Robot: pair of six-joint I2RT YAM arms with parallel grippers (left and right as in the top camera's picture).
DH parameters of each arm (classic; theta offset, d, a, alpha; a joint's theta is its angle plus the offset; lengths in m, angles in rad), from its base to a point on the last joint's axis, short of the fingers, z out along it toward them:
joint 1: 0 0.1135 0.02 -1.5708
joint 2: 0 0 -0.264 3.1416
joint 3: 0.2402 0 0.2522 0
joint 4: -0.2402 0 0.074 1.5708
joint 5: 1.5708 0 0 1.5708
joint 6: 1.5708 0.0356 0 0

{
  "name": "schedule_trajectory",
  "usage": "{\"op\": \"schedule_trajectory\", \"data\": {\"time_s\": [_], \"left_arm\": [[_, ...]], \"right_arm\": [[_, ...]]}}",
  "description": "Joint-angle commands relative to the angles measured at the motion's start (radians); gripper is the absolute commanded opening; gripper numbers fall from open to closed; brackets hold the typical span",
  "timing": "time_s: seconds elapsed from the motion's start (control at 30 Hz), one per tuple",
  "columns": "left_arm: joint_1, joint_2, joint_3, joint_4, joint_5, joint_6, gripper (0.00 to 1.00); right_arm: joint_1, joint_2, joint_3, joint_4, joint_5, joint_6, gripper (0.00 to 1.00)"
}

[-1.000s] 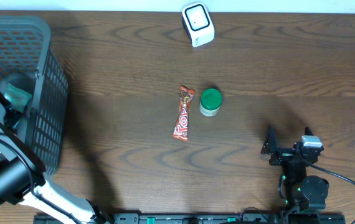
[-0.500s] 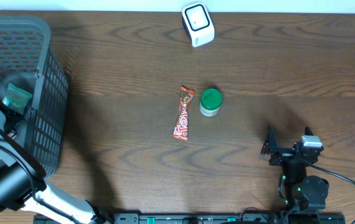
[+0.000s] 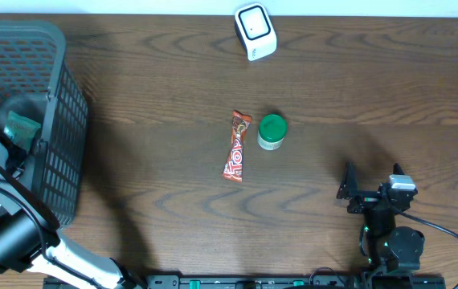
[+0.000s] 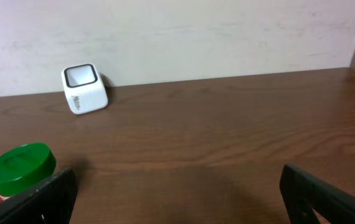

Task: Scan the item barcode
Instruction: 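Grasp the orange Kleenex tissue pack in the basket with the left gripper, then carry the tissue pack out and lay it left of the chocolate bar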

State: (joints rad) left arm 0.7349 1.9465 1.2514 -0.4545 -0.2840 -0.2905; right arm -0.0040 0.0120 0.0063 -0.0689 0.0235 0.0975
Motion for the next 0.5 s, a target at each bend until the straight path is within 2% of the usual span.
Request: {"op": "schedule_trajectory", "data": {"time_s": [0.0,0.2,0.47], "left_arm": [[0.005,0.095,-0.094,-0.084,0.120,0.028,0.57],[0.005,-0.040,-0.086,-0.106,0.122,0.027,0.57],[0.005,-0.381,-0.086,-0.108,0.258,0.025,0.57]], "right_arm": [[0.010,-0.005,-0.001,-0.003,0.008,-0.009,0.99],[0.010,-0.005,-0.001,-0.003,0.008,-0.009,0.99],[0.010,-0.005,-0.001,-0.003,0.008,-0.009,0.99]]}}
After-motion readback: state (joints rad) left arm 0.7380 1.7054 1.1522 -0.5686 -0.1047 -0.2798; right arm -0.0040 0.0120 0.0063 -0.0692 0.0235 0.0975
